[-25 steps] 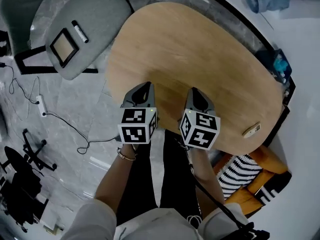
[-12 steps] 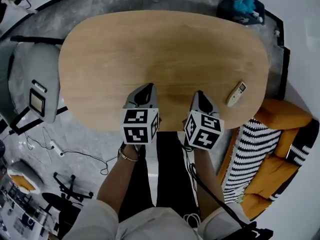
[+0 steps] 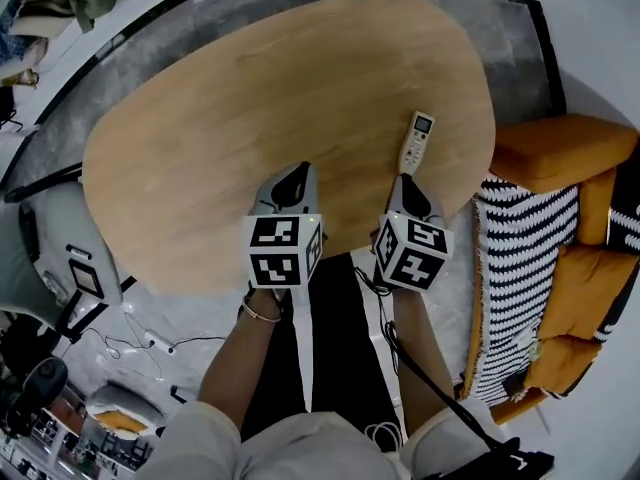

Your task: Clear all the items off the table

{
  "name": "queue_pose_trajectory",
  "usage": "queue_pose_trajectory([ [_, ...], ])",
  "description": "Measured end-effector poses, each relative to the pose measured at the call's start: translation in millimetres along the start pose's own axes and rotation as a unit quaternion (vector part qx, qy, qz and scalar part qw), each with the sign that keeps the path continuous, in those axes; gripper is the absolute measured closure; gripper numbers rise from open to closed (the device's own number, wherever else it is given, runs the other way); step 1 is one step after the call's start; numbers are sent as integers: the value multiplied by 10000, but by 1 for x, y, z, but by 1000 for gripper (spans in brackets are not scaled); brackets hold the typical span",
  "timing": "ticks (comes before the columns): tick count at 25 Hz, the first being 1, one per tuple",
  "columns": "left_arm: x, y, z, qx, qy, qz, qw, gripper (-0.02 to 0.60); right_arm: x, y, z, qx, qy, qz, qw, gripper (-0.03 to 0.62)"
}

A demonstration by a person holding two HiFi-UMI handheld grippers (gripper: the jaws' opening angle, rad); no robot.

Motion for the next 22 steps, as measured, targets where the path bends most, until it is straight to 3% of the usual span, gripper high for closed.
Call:
queue_pose_trajectory([
  [11,4,1,18,-178,14,229,9996,574,19,1,11,-3,72,326,9994,563],
  [12,2,2,17,-191,1,205,9996,574,19,0,13,-6,84,325,9994,550],
  [14,-1,4,17,-215,-23,171,9996,574,19,-4,17,20,123,334,9994,443],
  [22,-11,4,21,-247,-81,106,9996,574,23,-14,37,-98,313,264,9991,388],
])
Point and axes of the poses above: the fingertips, and each gripper's own axes: z forward along the fingers, x to its right, y out of its underside, the point moved 2 cm from there along -z, backward along the fingers, and after that the axes turned 5 degrees about z, right-handed, at the moved point
